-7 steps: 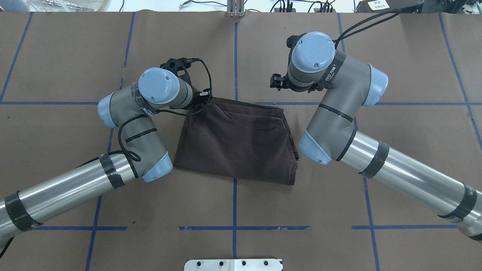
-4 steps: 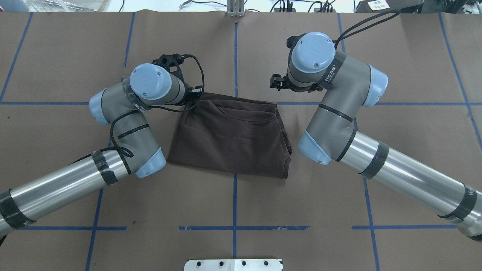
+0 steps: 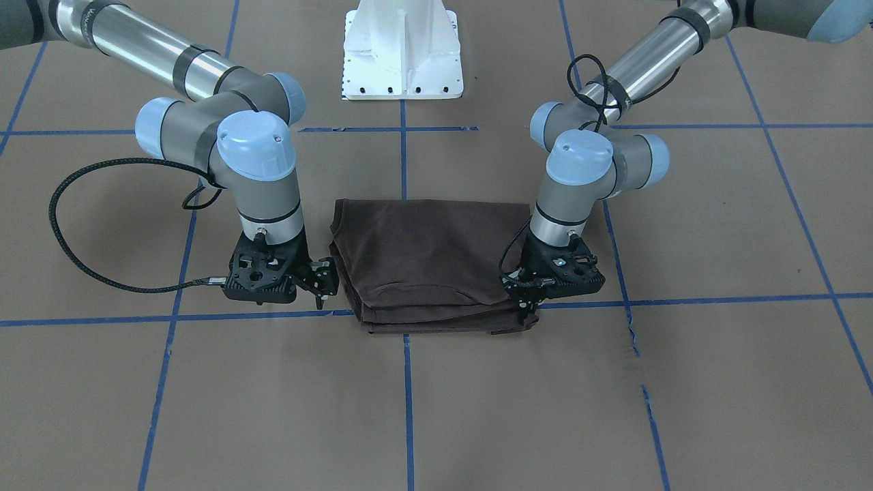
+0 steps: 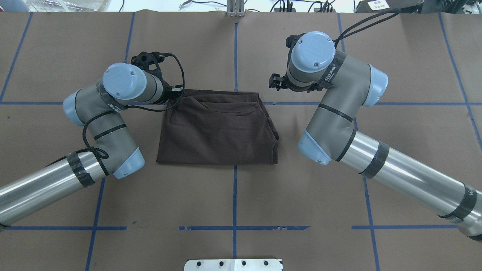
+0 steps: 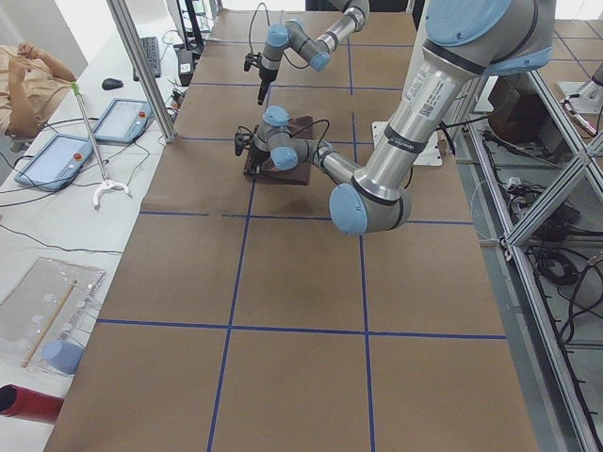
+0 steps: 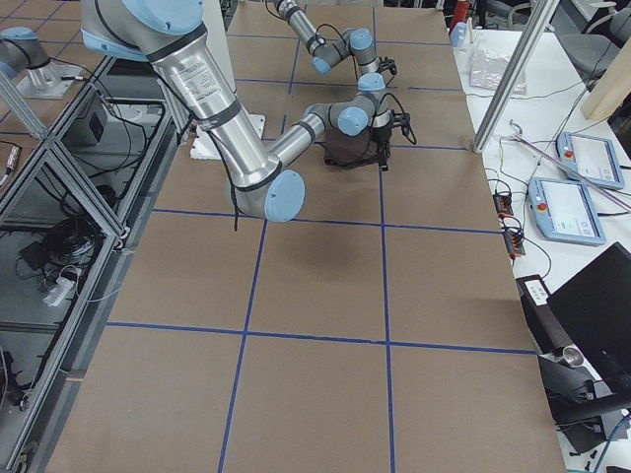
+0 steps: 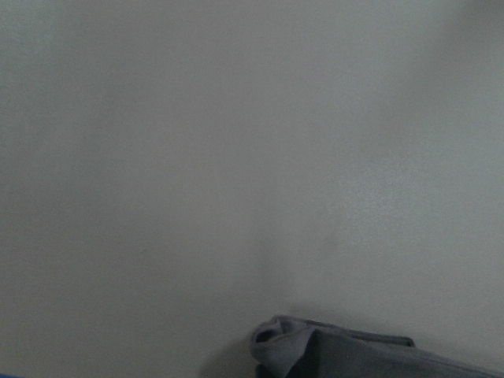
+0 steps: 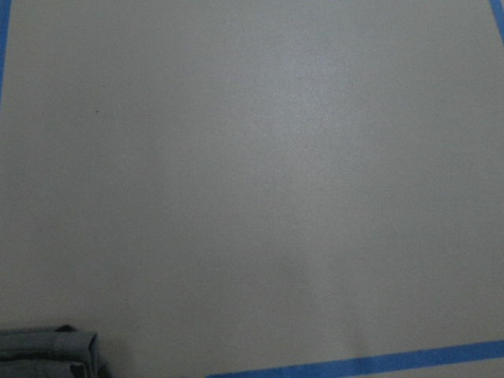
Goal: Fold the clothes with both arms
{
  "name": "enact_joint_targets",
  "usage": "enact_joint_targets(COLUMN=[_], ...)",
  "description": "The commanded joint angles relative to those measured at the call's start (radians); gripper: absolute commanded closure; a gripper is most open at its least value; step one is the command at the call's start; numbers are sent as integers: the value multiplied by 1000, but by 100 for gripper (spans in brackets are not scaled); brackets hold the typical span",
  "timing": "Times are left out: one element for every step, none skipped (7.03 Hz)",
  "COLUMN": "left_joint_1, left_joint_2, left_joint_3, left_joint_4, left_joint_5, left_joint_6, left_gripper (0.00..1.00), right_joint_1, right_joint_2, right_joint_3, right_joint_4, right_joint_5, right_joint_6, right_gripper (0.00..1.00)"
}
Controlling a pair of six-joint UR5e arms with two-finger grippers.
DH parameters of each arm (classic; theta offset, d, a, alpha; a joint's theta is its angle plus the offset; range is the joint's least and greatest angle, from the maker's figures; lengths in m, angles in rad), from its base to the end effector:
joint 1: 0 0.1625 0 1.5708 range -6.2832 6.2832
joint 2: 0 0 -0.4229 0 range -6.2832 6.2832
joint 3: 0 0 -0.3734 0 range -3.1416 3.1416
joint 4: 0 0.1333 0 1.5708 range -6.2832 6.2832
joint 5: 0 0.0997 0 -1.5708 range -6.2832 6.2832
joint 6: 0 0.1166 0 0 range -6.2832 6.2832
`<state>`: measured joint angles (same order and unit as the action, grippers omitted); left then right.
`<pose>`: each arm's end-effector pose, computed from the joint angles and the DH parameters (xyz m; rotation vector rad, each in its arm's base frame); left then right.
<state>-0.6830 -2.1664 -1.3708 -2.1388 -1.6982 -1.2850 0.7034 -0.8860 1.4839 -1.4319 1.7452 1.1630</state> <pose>0.4943 -0.5549 0.3528 0.3456 0.9099 -0.3041 -0.4814 -0.5565 0.2979 0.2467 -0.7135 0.2172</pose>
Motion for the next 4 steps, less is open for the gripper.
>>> enact_joint_targets(left_joint_1=[-35, -59, -108, -150], left_joint_2=[89, 162, 240, 360], left_joint_3=[-136, -243, -334, -435], left_joint_4=[13, 76, 112, 114], left_joint_5=[-8, -38, -116, -141], left_joint_6=[176, 291, 382, 482], left_gripper=[0, 0, 0, 0], right_joint_1=[42, 89, 140, 210], right_joint_2=[-40, -112, -196, -299], right_joint_3=[73, 137, 194, 257], right_joint_4=[-12, -18, -16, -16], right_joint_5=[107, 158, 201, 252], right_joint_6=[-29, -127, -240, -372], right_gripper=[0, 0, 0, 0])
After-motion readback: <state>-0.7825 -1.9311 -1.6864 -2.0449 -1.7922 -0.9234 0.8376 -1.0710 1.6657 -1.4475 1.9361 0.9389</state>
